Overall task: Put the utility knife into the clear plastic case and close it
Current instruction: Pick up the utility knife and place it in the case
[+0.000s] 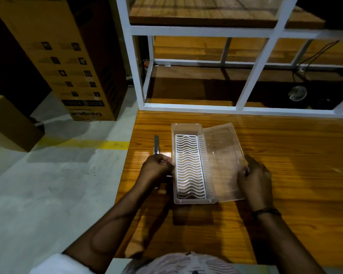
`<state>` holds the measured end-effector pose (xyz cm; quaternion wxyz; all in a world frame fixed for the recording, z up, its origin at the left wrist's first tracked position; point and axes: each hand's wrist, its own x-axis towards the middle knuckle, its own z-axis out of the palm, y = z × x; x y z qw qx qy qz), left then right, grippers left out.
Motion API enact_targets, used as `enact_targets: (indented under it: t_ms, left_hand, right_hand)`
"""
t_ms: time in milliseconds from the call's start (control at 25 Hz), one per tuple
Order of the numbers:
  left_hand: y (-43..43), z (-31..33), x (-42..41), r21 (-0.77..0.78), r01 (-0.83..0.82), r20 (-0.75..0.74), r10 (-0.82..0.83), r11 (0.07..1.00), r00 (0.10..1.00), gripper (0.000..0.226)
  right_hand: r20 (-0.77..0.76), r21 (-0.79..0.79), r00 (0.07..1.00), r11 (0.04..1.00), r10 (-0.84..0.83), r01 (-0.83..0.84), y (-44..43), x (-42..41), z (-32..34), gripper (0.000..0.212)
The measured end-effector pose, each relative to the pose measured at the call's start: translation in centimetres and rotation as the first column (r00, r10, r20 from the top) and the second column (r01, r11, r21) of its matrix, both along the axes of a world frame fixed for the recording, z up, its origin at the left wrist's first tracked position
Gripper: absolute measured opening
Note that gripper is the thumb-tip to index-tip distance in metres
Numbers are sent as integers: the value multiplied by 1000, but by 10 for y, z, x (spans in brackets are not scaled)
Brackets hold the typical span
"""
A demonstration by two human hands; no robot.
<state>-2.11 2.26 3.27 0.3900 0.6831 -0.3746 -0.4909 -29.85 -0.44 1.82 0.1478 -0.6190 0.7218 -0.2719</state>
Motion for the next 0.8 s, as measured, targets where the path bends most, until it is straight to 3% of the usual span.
enact_targets:
  t_ms: [120,200,320,400,560,680,800]
  left_hand:
    - [1,-6,2,-45,-24,68,27,999,997,5]
    - [5,-10,5,-82,-67,190,82,994,978,4]
    - [4,-19,15,-37,-94,550,98,995,829,24]
    - [-2,-22,17,72,-104,676,28,992,736,43]
    - [-22,-22,8,104,-101,788,-20,989,615,58]
    - [-36,-18,4,71,-126,829,12,989,559,41]
    - [-45,-16,8,106,-156,794,11,982,608,23]
  right_hand:
    - [-134,38,989,997,-56,62,0,-1,-9,34]
    - [-245,25,964,994,-99,108,0,-3,-11,33]
    - [-247,-10,966,997,-79,80,1,-3,-11,36]
    - [-207,-32,978,999,-35,29,1,2,-9,34]
    - [-101,-50,995,999,13,-18,-1,15,-6,31]
    - [-69,-60,997,998,30,-34,-1,16,-5,30]
    - [-47,-42,999,999,26,-28,1,12,-5,29]
